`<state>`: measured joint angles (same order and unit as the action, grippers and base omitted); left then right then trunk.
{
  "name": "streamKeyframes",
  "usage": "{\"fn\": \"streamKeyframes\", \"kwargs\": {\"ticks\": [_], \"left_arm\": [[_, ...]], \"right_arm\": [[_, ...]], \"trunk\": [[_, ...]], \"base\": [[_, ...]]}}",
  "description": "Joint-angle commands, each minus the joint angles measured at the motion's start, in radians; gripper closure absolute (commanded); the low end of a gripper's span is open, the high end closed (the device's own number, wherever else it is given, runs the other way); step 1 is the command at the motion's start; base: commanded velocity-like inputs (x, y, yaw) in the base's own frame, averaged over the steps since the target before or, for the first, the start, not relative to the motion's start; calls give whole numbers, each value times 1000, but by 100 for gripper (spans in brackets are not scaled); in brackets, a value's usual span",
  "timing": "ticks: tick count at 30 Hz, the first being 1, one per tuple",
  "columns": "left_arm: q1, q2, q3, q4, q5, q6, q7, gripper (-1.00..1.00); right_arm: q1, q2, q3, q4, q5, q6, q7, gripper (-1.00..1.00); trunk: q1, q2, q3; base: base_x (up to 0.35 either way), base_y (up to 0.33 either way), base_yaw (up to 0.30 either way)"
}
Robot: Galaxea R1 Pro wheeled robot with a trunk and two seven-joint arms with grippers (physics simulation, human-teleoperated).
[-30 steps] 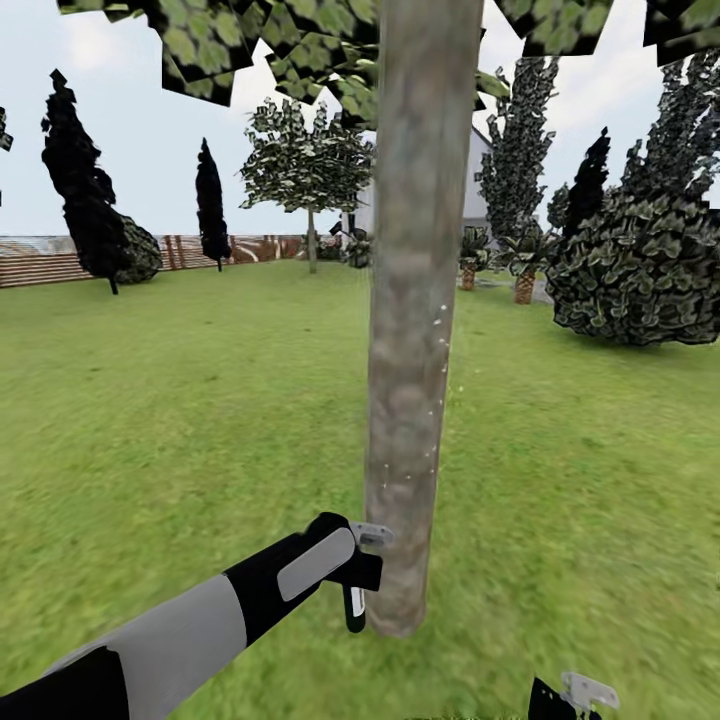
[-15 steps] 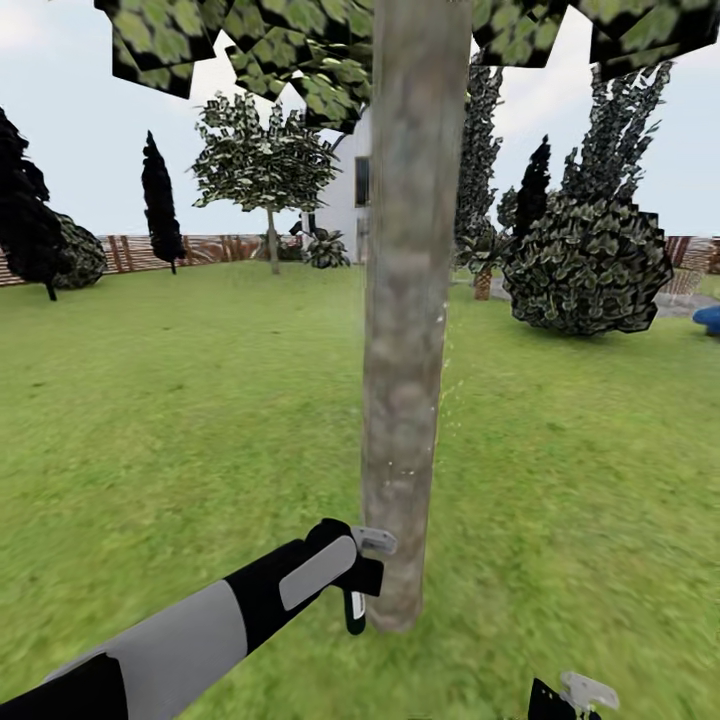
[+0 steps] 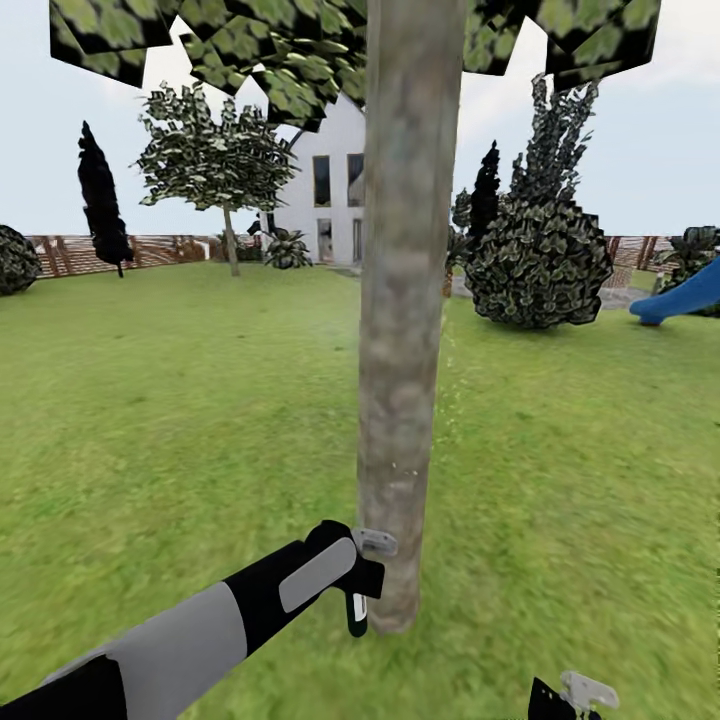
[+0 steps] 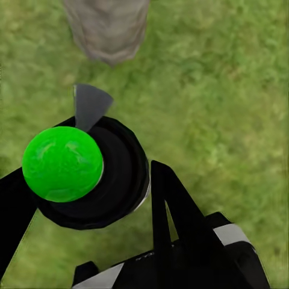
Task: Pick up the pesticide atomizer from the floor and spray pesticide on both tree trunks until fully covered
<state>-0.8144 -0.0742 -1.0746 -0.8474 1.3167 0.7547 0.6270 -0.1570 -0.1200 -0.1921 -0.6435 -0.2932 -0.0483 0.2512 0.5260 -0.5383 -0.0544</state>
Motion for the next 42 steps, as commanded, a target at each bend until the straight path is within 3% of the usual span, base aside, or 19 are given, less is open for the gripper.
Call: {"fn": "streamKeyframes", "kwargs": {"ticks": [1, 8, 12, 15, 42], "left_arm": [[-1, 1, -2, -1, 10, -1, 10, 100], [0, 1, -3, -2, 10, -1, 9, 100], [6, -2, -7, -2, -27, 2, -9, 100], [13, -2, -8, -2, -36, 3, -24, 100], [18, -1, -13, -2, -39, 2, -30, 100]], "right_arm": [[-1, 0, -3, 1, -9, -1, 8, 100], [-1, 0, -3, 1, -9, 1, 7, 100], [-1, 0, -3, 1, -9, 1, 7, 100], [-1, 0, -3, 1, -9, 1, 7, 100], [-1, 0, -3, 1, -9, 1, 7, 100]], "trunk": [[1, -2, -2], [1, -2, -2], [1, -2, -2], [1, -2, -2], [1, -2, -2]], "base": [[173, 307, -247], [217, 275, -247], [211, 247, -247], [84, 307, -247], [-21, 325, -247]]}}
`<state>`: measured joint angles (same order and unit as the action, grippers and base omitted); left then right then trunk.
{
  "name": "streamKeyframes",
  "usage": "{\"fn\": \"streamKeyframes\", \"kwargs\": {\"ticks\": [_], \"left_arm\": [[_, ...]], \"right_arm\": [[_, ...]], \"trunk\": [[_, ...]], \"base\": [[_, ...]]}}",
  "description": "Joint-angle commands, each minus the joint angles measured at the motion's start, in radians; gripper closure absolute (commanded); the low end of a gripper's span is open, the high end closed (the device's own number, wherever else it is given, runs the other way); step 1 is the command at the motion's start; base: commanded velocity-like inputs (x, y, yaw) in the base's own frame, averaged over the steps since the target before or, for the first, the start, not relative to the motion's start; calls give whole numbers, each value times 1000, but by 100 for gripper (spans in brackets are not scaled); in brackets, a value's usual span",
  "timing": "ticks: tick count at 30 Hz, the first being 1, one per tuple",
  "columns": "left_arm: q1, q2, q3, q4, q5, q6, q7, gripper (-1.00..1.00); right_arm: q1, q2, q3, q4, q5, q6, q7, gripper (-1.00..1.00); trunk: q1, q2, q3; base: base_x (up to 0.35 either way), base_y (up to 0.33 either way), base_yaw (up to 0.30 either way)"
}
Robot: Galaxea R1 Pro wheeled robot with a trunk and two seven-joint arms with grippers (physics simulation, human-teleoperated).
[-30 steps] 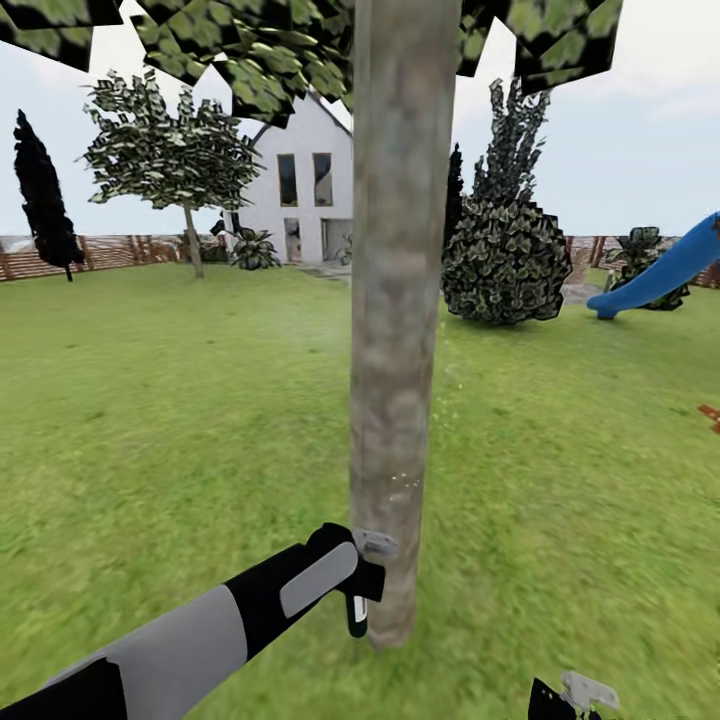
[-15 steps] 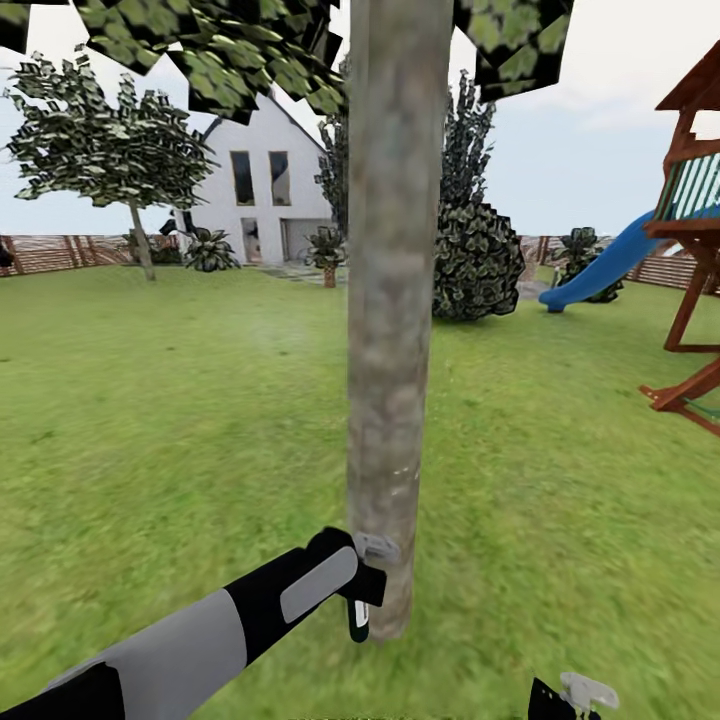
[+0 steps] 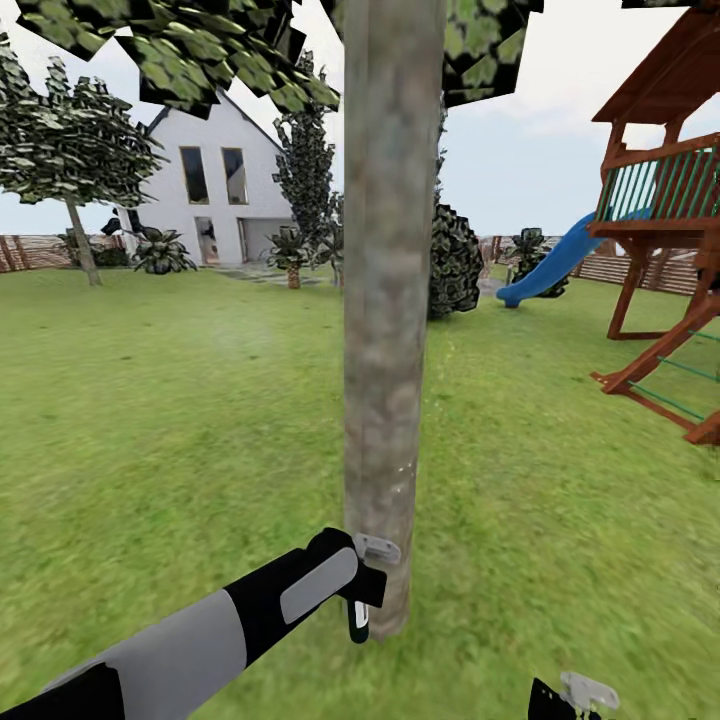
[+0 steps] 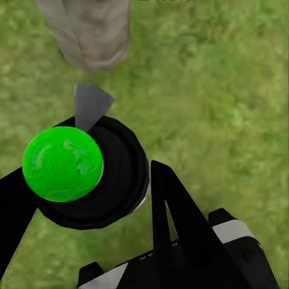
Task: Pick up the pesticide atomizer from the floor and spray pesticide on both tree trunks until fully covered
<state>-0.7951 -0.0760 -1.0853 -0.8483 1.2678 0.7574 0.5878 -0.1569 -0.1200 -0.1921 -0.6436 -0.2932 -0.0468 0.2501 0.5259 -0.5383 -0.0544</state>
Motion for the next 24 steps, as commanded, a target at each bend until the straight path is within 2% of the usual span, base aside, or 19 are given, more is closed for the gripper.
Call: {"fn": "streamKeyframes", "kwargs": {"ticks": [1, 7, 13, 17, 24], "left_arm": [[-1, 0, -2, -1, 10, -1, 10, 100], [-1, 1, -2, -1, 10, -2, 11, 100], [0, -1, -2, -1, 9, -5, 14, 100], [0, 0, -2, -1, 9, -6, 14, 100], [2, 1, -2, -1, 9, -6, 12, 100]], "right_arm": [[-1, 0, -3, 1, -9, -1, 8, 100], [-1, 0, -4, 1, -10, -3, 8, 100], [-1, 0, -6, 1, -10, -2, 7, 100], [-1, 0, -6, 1, -10, 0, 4, 100], [-1, 0, -6, 1, -10, 1, 4, 100]], "trunk": [[1, -2, -2], [1, -2, -2], [1, -2, -2], [1, -2, -2], [1, -2, -2]], "base": [[211, 275, -247], [284, 203, -224], [251, 85, -51], [-95, 139, -128], [-155, 272, -249]]}}
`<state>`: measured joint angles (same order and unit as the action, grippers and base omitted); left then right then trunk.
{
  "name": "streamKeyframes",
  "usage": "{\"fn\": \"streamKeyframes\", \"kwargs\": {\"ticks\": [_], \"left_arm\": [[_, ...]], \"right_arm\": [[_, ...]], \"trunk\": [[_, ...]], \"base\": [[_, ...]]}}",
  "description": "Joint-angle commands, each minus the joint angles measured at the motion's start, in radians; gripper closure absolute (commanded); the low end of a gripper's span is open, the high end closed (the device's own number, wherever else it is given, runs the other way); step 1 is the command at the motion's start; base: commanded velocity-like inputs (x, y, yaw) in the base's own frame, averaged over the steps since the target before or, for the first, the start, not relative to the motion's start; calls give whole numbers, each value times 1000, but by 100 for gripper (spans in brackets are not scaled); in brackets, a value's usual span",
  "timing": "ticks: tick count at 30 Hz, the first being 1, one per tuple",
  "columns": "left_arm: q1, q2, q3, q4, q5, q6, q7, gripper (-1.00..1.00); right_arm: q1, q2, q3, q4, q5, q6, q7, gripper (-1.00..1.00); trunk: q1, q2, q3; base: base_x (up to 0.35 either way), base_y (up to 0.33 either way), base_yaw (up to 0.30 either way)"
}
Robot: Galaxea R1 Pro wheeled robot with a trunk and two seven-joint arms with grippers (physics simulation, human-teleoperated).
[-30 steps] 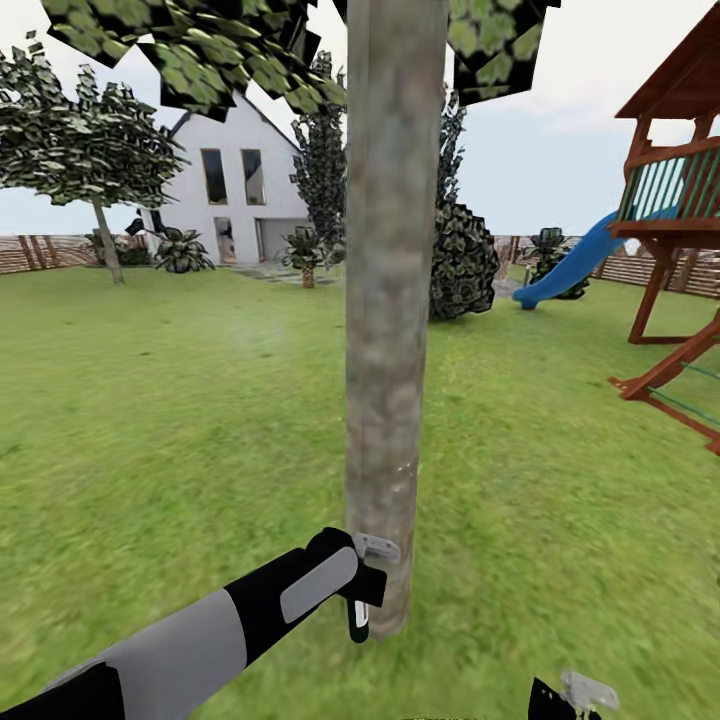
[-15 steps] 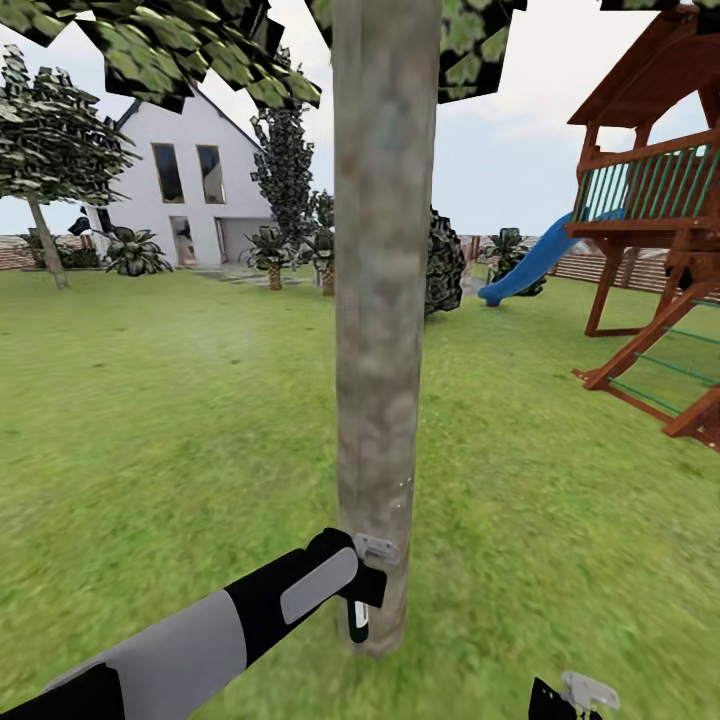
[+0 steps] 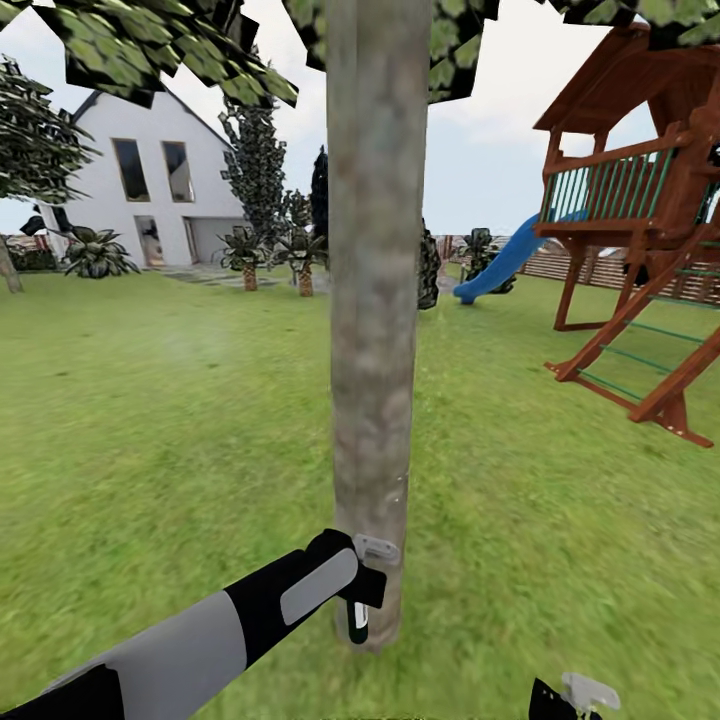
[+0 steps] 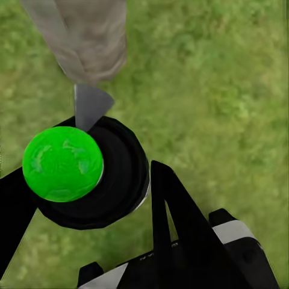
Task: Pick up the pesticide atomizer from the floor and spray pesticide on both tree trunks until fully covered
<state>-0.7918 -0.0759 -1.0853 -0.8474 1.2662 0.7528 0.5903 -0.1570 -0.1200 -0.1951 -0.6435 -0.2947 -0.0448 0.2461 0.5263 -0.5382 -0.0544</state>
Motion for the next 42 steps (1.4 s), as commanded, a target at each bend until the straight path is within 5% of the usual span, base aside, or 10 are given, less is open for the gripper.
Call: {"fn": "streamKeyframes", "kwargs": {"ticks": [1, 38, 42], "left_arm": [[-1, 0, -2, -1, 10, -1, 9, 100], [8, 7, -2, -1, 10, -1, 9, 100], [13, 7, -2, 2, 16, -40, 11, 100]], "right_arm": [[-1, 0, -3, 1, -9, -1, 7, 100], [-1, 0, -3, 1, -9, -4, 8, 100], [-1, 1, -3, 1, -9, -3, 8, 100]], "trunk": [[0, -2, -2], [0, -2, -2], [0, -2, -2]], "base": [[2, 320, -280], [-10, 212, -154], [6, 36, -21]]}}
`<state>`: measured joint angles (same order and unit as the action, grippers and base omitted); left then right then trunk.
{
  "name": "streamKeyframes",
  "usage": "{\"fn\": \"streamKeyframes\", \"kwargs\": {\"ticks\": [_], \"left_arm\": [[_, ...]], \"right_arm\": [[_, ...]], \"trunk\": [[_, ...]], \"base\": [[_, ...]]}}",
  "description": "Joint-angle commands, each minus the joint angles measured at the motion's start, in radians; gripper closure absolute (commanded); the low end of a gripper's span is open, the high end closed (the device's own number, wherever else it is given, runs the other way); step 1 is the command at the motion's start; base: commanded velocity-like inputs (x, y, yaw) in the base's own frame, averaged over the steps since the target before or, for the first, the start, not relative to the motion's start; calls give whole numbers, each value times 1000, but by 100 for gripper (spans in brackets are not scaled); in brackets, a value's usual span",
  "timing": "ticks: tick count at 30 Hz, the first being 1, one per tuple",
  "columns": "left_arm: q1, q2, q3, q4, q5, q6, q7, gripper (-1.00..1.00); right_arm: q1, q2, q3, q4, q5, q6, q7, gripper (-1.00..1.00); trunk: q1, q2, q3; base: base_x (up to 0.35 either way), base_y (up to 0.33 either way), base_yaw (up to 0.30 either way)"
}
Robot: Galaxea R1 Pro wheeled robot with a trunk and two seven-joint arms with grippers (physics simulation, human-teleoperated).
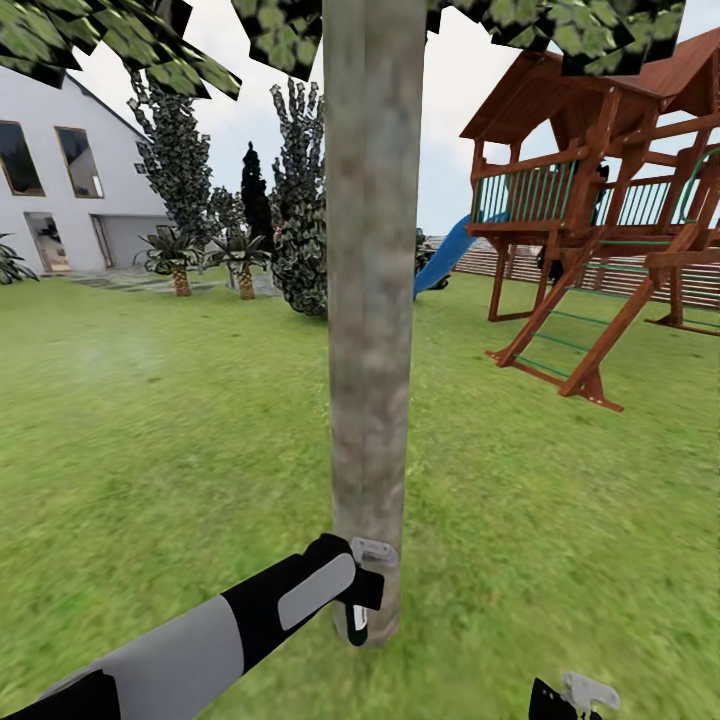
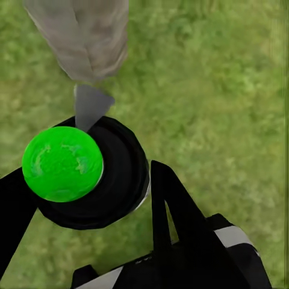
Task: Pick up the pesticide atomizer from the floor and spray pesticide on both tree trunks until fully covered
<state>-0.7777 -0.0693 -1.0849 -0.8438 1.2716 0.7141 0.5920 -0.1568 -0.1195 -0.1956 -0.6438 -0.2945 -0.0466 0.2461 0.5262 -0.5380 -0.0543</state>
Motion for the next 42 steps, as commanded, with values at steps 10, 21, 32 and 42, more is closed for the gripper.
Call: {"fn": "streamKeyframes", "kwargs": {"ticks": [10, 21, 32, 42], "left_arm": [[0, 0, 4, 149, 13, -70, 7, 100], [-2, 4, 13, 145, 16, -68, 35, 100], [-124, -1, 29, -63, 251, -6, 412, 100], [-261, -10, 217, -335, 515, 45, 923, 100]], "right_arm": [[-1, 0, -2, 1, -9, 1, 7, 100], [-1, 1, -2, 2, -9, 3, 6, 100], [-1, 1, 1, 3, -9, 5, 5, 100], [-1, 1, 2, 4, -9, 7, -37, 100]], "trunk": [[0, -2, -2], [0, -2, -2], [0, -2, -2], [0, -2, -2]], "base": [[0, 3, -2], [0, 0, 0], [0, 0, 0], [0, 0, 0]]}}
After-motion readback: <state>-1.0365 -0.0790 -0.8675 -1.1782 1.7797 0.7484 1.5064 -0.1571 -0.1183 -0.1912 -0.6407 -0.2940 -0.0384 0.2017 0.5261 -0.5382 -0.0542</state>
